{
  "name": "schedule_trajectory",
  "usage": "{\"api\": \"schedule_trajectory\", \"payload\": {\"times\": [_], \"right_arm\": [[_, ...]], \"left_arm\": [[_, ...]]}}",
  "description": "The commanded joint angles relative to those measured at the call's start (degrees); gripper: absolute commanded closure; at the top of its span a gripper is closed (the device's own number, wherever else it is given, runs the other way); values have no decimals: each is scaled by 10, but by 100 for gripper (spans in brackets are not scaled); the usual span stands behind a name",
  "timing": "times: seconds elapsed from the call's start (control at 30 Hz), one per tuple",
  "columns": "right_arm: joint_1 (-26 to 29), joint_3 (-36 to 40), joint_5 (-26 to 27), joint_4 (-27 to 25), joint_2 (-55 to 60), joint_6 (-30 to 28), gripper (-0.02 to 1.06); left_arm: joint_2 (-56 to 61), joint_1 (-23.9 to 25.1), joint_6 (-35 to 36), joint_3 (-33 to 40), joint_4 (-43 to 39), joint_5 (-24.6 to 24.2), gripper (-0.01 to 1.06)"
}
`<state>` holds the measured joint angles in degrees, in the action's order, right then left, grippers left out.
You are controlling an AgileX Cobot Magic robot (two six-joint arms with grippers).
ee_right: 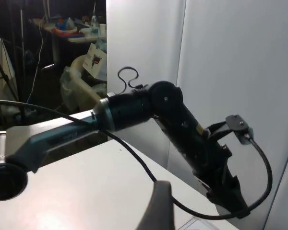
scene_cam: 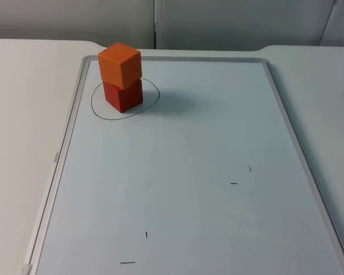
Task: Pick up one cube with the left hand and another cube with the right hand. First place the cube in the right hand at the target position, then stack the cube in the left hand on top.
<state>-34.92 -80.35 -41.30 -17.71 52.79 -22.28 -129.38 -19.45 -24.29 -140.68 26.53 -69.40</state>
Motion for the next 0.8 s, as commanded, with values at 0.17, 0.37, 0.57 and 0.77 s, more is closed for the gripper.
{"api": "schedule_trajectory", "payload": {"times": [0.17,0.37,0.57,0.77], "right_arm": [[-2,2,14,-1,1,-6,34],[-2,2,14,-1,1,-6,34],[-2,2,13,-1,1,-32,34],[-2,38,30,-3,1,-49,34]], "left_arm": [[114,-14,3,-6,10,-6,22],[242,-14,28,-6,-37,-6,22],[352,-14,65,-5,-107,-6,22],[452,-14,75,61,-121,-6,22]]}}
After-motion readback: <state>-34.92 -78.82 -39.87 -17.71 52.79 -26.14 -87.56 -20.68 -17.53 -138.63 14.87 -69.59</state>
